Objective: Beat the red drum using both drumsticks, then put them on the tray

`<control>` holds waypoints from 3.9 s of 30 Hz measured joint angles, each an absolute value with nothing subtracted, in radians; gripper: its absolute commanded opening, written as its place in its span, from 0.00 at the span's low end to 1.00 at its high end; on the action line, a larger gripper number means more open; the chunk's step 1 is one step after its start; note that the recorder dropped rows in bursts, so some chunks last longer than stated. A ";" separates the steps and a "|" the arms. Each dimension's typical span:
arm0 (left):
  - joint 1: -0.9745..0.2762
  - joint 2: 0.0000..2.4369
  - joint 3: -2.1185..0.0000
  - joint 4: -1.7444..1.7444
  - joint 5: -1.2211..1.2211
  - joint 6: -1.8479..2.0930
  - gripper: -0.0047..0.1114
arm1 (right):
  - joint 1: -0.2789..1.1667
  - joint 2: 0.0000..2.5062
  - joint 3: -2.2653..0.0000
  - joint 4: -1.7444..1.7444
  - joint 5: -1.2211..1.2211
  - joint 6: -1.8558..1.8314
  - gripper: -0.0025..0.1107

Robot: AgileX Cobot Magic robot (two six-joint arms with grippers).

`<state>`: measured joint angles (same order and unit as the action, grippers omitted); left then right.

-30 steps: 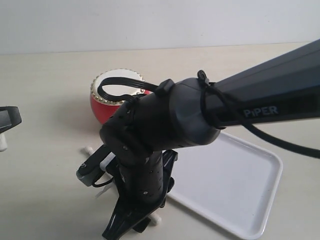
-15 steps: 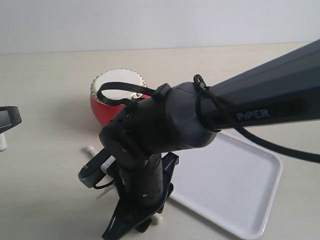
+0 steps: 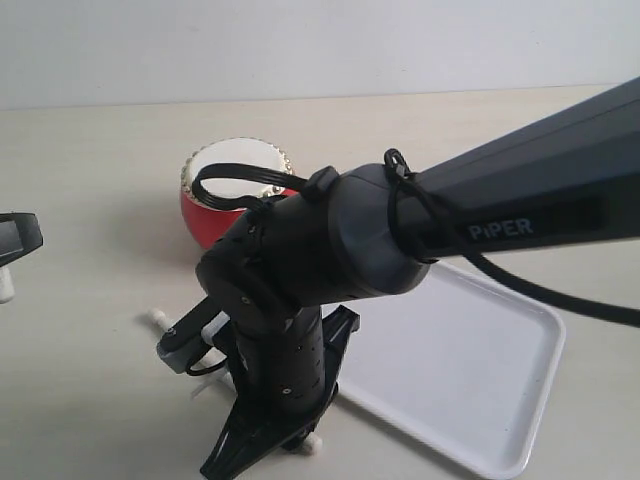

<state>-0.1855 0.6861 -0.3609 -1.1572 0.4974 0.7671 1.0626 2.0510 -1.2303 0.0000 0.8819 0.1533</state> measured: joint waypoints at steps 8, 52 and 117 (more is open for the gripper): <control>-0.186 0.690 -0.438 -1.014 0.563 0.678 0.04 | 1.020 1.760 -1.227 -0.012 0.945 0.146 0.02; -0.296 1.444 -0.996 -0.207 0.931 0.209 0.04 | 0.627 1.855 -1.459 0.263 1.225 -0.040 0.02; -0.369 1.567 -1.078 -0.220 1.121 0.306 0.04 | 0.627 1.933 -1.448 0.294 1.226 -0.062 0.02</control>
